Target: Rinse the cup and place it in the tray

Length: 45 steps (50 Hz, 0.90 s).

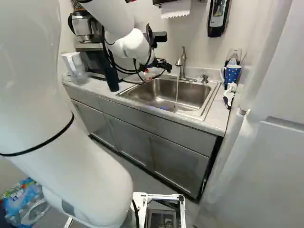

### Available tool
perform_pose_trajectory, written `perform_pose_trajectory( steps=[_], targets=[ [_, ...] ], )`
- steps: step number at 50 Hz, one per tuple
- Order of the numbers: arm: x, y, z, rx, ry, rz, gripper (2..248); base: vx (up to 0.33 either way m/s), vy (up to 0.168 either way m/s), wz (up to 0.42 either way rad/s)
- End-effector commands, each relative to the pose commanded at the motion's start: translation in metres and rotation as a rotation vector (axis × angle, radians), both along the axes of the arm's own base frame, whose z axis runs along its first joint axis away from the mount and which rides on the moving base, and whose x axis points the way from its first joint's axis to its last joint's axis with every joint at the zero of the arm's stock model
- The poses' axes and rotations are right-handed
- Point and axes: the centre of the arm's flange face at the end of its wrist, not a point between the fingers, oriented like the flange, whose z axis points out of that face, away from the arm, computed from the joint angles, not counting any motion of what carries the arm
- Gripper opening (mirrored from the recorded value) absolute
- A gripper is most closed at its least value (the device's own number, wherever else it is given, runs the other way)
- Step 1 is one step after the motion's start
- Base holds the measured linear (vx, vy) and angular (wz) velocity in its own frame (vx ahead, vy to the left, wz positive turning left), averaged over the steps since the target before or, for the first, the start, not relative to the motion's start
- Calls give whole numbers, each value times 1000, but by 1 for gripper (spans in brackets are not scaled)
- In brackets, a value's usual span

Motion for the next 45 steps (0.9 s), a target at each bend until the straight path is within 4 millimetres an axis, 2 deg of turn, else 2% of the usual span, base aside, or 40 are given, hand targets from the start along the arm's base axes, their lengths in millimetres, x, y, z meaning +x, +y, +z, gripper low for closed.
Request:
perform_pose_trajectory(
  steps=[45],
  targets=[
    [-40, -66, -15, 55, 202, -150, 247, 0, 0, 0]
  ],
)
